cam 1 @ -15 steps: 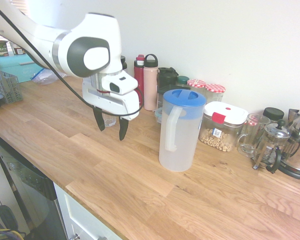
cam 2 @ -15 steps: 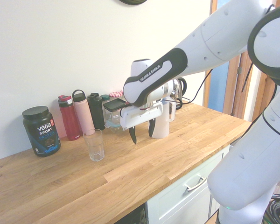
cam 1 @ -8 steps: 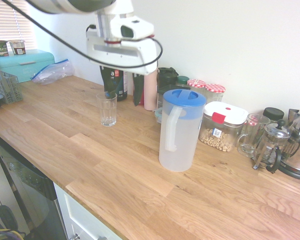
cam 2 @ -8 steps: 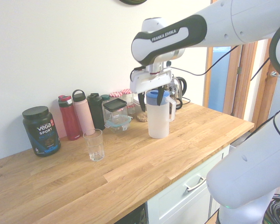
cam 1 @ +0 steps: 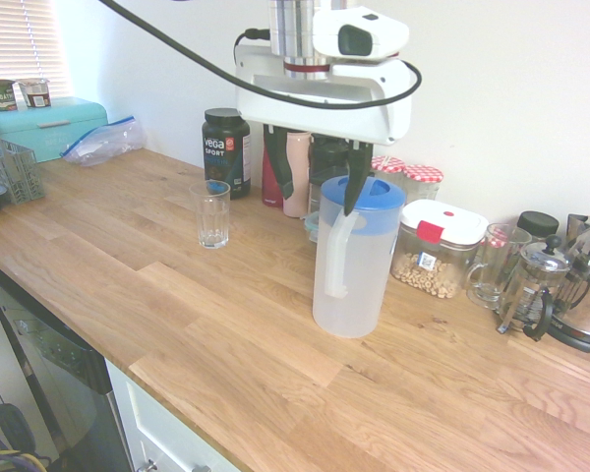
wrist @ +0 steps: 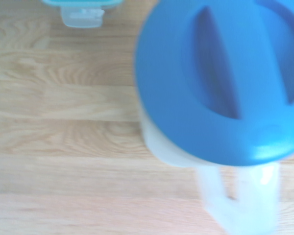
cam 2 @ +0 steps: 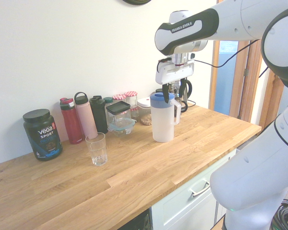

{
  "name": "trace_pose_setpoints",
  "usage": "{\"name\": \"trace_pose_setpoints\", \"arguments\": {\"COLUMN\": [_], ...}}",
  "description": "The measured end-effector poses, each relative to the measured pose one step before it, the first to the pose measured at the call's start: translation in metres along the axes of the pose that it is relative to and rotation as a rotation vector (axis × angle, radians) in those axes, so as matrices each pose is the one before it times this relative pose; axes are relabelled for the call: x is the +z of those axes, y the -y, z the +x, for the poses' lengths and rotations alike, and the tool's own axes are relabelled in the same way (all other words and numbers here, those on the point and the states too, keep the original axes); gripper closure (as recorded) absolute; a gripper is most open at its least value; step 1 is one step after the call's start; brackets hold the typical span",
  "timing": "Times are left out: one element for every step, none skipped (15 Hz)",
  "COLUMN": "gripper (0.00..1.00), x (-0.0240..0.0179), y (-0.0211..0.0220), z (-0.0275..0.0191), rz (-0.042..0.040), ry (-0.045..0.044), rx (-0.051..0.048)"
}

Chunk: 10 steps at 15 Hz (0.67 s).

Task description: Pour me some water

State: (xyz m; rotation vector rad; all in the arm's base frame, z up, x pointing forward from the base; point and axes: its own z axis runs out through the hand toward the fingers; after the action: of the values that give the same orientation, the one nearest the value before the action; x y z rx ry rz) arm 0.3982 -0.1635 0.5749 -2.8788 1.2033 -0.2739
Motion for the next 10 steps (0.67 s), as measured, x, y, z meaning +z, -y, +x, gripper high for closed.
{"name": "trace_pose_setpoints", "arguments": {"gripper": [0.0, 0.0, 0.0, 0.0, 0.0, 0.0, 0.0, 1.0, 1.0, 1.0], "x": [0.00509, 0.00861, 0.01233, 0.01537, 0.01408, 0.01169, 0.0094, 0.00699, 0.00339, 0.00163], "y": [-0.00757, -0.00381, 0.00111, 0.0025, 0.00267, 0.00195, 0.0012, 0.00196, 0.00302, 0.0013], "z": [0.00667, 0.00672, 0.00447, 0.00375, 0.00209, 0.00182, 0.00095, -0.00039, 0.00007, 0.00024], "rz": [0.00308, 0.00377, 0.00155, -0.00163, -0.00219, -0.00205, -0.00155, -0.00207, -0.00145, 0.00002], "ry": [-0.00359, -0.00822, -0.00695, -0.0026, -0.00023, 0.00039, 0.00045, 0.0024, 0.00096, -0.00052], "rx": [-0.00446, -0.00239, -0.00683, -0.0111, -0.00882, -0.00412, -0.00135, -0.00373, -0.00529, -0.00176]}}
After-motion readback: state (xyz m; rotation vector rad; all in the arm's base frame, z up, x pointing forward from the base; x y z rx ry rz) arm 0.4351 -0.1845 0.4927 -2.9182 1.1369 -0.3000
